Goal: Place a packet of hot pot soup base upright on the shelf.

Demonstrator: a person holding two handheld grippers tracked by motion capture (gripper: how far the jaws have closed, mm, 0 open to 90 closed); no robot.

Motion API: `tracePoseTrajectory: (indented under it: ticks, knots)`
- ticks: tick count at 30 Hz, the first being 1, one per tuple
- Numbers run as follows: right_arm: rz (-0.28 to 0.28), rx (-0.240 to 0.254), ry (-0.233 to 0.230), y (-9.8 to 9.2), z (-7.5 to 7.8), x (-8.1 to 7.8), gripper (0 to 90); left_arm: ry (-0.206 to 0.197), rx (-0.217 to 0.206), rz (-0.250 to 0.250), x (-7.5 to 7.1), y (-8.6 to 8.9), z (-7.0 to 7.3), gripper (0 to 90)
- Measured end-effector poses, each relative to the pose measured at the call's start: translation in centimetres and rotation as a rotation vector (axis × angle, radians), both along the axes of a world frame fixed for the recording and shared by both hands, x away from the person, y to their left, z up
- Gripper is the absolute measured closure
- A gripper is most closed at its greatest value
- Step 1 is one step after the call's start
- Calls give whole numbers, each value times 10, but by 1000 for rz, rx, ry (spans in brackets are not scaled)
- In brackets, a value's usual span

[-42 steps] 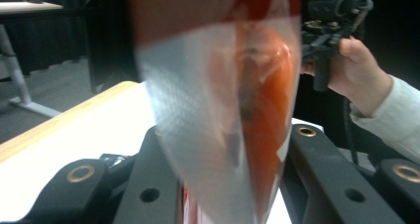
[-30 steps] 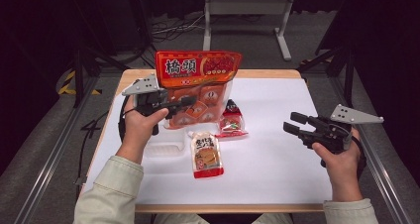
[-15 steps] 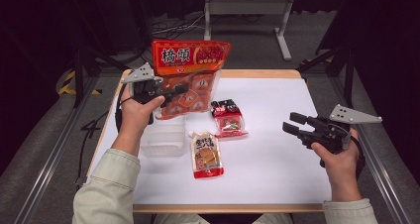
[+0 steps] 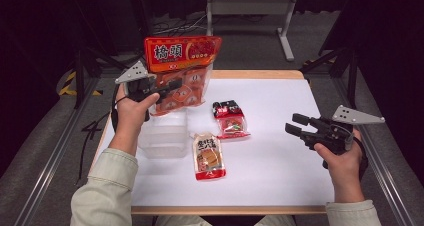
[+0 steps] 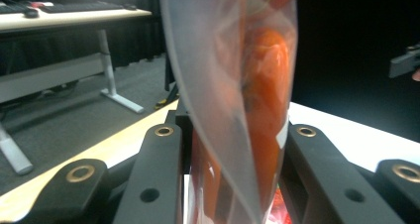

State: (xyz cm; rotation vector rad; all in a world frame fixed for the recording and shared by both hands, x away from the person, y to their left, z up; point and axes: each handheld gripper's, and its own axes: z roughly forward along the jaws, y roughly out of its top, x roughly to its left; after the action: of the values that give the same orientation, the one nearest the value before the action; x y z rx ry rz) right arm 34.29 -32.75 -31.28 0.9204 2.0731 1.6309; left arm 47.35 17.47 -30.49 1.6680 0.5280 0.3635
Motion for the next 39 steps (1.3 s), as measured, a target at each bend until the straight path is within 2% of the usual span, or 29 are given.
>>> tracePoseTrajectory:
  ticks: [8,16,22,32,39]
  knots:
    - [-1,2,3,0,0,0,504,3,-16,50,6,11,-7,709]
    - [4,3,8,1,-2,1,504,22,-51,109,14,21,-17,709]
    - [11,-2,15,3,-4,3,504,34,-96,150,18,27,-24,709]
    - [26,0,17,4,-5,3,504,51,-103,188,19,28,-34,709]
    - [33,-1,17,5,-5,3,503,57,-98,194,22,28,-40,708]
